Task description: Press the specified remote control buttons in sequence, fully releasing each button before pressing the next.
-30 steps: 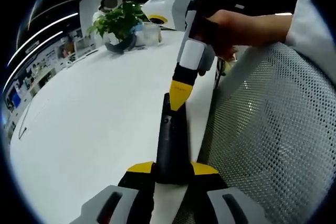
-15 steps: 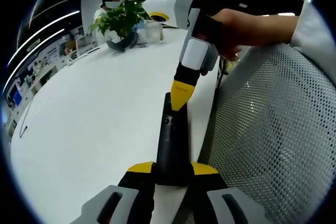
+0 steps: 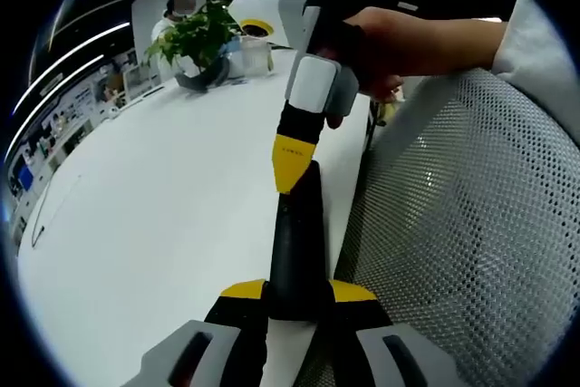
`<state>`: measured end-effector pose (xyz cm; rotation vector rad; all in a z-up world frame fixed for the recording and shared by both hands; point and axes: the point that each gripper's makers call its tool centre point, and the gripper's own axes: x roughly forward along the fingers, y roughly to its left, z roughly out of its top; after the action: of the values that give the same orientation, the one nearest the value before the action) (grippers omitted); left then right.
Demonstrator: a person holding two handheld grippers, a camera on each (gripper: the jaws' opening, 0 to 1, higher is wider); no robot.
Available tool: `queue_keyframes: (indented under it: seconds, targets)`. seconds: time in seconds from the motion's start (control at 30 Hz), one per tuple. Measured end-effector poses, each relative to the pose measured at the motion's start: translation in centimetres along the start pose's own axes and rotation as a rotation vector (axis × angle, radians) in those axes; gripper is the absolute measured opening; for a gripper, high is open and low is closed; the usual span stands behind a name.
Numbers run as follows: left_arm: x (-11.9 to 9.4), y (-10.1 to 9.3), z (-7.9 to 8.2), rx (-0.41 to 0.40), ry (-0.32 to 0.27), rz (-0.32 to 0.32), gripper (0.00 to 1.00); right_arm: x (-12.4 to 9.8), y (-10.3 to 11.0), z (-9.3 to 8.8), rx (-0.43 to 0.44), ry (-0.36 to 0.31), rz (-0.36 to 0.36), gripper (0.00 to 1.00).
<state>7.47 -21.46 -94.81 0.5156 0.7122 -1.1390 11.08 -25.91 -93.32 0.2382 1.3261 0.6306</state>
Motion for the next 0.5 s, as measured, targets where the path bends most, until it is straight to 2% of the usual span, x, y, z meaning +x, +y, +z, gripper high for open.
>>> queue_keyframes:
  seconds: [0.17, 0.5]
  targets:
    - [0.09, -0.2, 0.14, -0.008, 0.005, -0.012, 0.23, 0.46, 0.7, -0.45, 0.019, 0.03, 0.047, 0.0]
    - [0.12, -0.26, 0.09, -0.008, 0.006, -0.014, 0.24, 0.94, 0.78, -0.88, -0.008, 0.062, 0.033, 0.0]
